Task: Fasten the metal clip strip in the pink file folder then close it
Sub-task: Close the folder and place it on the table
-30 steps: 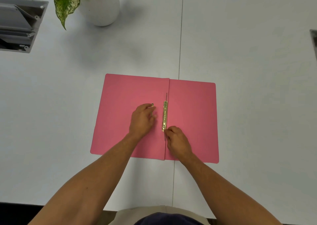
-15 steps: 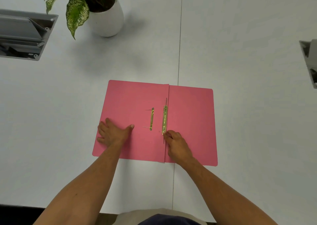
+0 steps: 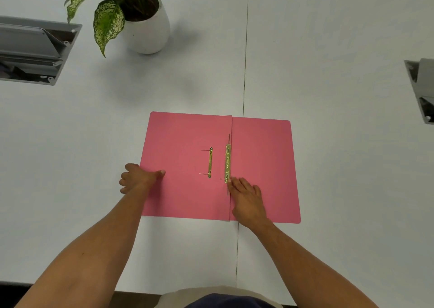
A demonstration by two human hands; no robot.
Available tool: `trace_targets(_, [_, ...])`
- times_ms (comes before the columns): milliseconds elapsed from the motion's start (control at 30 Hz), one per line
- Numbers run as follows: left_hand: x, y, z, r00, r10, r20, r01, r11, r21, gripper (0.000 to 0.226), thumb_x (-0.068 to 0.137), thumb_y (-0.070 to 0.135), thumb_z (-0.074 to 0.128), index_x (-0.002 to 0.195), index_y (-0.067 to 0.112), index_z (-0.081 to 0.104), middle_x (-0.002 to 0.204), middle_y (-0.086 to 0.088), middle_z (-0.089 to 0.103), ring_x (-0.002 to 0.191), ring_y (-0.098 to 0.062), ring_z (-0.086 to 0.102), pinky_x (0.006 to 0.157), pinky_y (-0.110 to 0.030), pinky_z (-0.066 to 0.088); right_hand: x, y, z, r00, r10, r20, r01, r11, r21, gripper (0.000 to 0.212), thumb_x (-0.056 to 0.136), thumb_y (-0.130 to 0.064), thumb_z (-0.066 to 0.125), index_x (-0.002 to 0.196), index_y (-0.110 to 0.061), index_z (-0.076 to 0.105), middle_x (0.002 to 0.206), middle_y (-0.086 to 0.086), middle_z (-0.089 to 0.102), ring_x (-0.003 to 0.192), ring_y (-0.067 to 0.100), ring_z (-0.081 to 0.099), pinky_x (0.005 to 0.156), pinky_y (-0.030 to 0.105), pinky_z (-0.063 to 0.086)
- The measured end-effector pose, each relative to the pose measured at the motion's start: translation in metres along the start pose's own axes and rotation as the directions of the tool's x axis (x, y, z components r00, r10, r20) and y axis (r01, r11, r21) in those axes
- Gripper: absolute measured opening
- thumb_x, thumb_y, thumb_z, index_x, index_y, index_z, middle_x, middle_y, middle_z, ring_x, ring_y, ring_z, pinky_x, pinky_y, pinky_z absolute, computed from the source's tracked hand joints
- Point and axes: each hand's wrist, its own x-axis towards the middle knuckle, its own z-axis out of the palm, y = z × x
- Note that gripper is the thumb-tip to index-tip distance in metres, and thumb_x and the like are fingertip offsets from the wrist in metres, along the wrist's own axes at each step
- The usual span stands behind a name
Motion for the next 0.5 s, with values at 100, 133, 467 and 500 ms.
trace_targets(100, [-0.003, 0.004, 0.0, 1.0, 0.024, -0.001, -0.024, 0.997, -0.076, 0.082, 0.054, 0.036, 0.09, 0.115, 0.008, 0.042, 0.125, -0.021, 0.046, 0.119, -0.04, 0.042, 0.093, -0.053, 0.042, 0.0, 0.006, -0.002, 1.0, 0.025, -0.01, -0.025, 1.0, 0.014, 0.076, 0.078, -0.001, 0.051, 0.147, -0.024, 0.027, 0.158, -0.002, 0.024, 0.146, 0.021, 0.016, 0.114, 0.055, 0.015])
trace_targets(133, [-0.006, 0.006, 0.001, 0.999, 0.042, -0.003, -0.042, 0.993, -0.112, 0.081, 0.055, 0.032, 0.091, 0.114, 0.007, 0.042, 0.125, -0.021, 0.046, 0.117, -0.04, 0.044, 0.091, -0.053, 0.044, 0.0, 0.008, -0.003, 0.999, 0.035, -0.015, -0.034, 0.999, 0.018, 0.076, 0.078, -0.001, 0.051, 0.146, -0.025, 0.028, 0.157, -0.003, 0.026, 0.145, 0.02, 0.017, 0.114, 0.054, 0.015])
trace_targets(467, [-0.046, 0.055, -0.037, 0.911, 0.407, 0.074, -0.407, 0.913, -0.016, 0.038, 0.075, 0.027, 0.066, 0.108, 0.014, 0.049, 0.095, -0.005, 0.057, 0.08, -0.029, 0.054, 0.071, -0.038, 0.044, 0.009, 0.01, -0.009, 0.982, 0.083, -0.168, -0.043, 0.973, 0.226, 0.055, 0.085, 0.0, 0.049, 0.137, -0.019, 0.048, 0.143, 0.002, 0.05, 0.133, 0.022, 0.04, 0.114, 0.039, 0.026])
trace_targets(500, [-0.052, 0.062, -0.045, 0.881, 0.457, 0.119, -0.457, 0.889, -0.03, 0.037, 0.077, 0.027, 0.064, 0.11, 0.015, 0.052, 0.096, -0.003, 0.058, 0.083, -0.029, 0.057, 0.074, -0.037, 0.047, 0.011, 0.008, -0.012, 0.978, 0.096, -0.187, -0.033, 0.95, 0.311, 0.05, 0.087, 0.001, 0.048, 0.134, -0.015, 0.052, 0.14, 0.005, 0.053, 0.13, 0.024, 0.044, 0.113, 0.035, 0.028])
